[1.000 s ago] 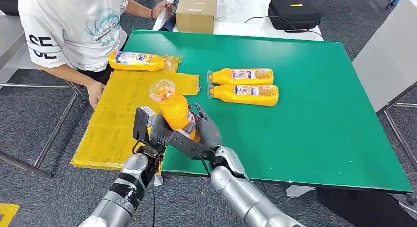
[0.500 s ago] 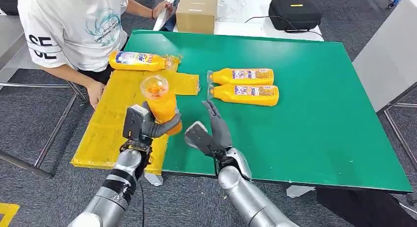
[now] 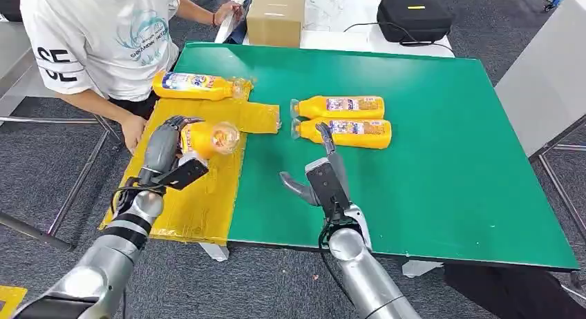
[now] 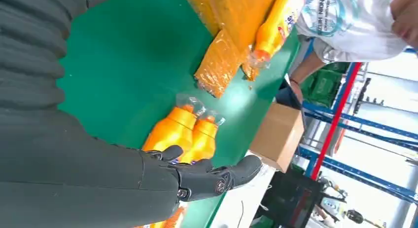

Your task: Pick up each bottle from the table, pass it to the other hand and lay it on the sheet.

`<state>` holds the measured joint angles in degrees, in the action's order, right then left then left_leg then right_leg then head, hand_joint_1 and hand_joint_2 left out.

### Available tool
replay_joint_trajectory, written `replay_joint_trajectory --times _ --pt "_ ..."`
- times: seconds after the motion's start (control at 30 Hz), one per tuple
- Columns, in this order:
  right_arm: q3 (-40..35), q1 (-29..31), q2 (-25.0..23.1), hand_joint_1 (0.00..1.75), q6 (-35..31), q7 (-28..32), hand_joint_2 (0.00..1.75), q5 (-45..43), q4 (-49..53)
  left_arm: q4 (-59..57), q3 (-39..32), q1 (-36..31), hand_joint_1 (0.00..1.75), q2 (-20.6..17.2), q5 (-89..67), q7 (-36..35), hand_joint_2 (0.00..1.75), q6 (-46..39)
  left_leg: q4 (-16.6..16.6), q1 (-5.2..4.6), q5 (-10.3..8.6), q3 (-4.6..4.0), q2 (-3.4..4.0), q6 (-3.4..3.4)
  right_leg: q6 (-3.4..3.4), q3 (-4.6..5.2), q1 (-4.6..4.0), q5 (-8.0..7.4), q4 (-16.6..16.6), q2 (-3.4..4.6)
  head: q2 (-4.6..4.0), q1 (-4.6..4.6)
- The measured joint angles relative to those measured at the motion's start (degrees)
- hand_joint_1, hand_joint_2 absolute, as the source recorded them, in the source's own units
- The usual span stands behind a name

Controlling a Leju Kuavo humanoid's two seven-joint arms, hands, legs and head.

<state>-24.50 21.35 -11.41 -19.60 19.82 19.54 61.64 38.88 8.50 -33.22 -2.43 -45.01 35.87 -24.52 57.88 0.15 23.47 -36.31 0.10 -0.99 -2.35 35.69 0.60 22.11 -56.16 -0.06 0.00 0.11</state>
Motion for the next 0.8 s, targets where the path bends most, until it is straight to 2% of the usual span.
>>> replay_joint_trajectory --times 0.3,0.53,0.8 --pt "0.17 -0.03 0.44 0.0 1.51 0.37 1.75 -0.33 1.01 -9.41 4.76 -3.37 1.75 -5.61 -9.37 -3.82 1.75 0.46 0.0 0.0 0.0 -0.01 0.0 0.0 0.0 0.02 0.0 0.0 -0.01 0.0 0.0 0.0" --pt "0.17 -0.02 0.52 0.0 1.55 0.41 1.75 -0.33 1.29 -11.71 6.1 -4.24 1.75 -6.88 -9.67 -4.13 1.75 0.52 0.0 0.0 0.0 -0.02 -0.01 0.0 0.0 0.02 0.0 0.0 -0.01 -0.01 0.0 0.02" --pt "0.17 0.07 0.5 0.0 2.62 0.48 1.75 -0.31 1.29 -14.62 11.62 -5.87 1.75 -8.7 -22.33 -11.58 1.75 -2.25 0.0 0.0 -0.01 -0.03 -0.03 0.0 0.0 0.02 0.0 0.0 -0.01 -0.01 0.0 0.02"
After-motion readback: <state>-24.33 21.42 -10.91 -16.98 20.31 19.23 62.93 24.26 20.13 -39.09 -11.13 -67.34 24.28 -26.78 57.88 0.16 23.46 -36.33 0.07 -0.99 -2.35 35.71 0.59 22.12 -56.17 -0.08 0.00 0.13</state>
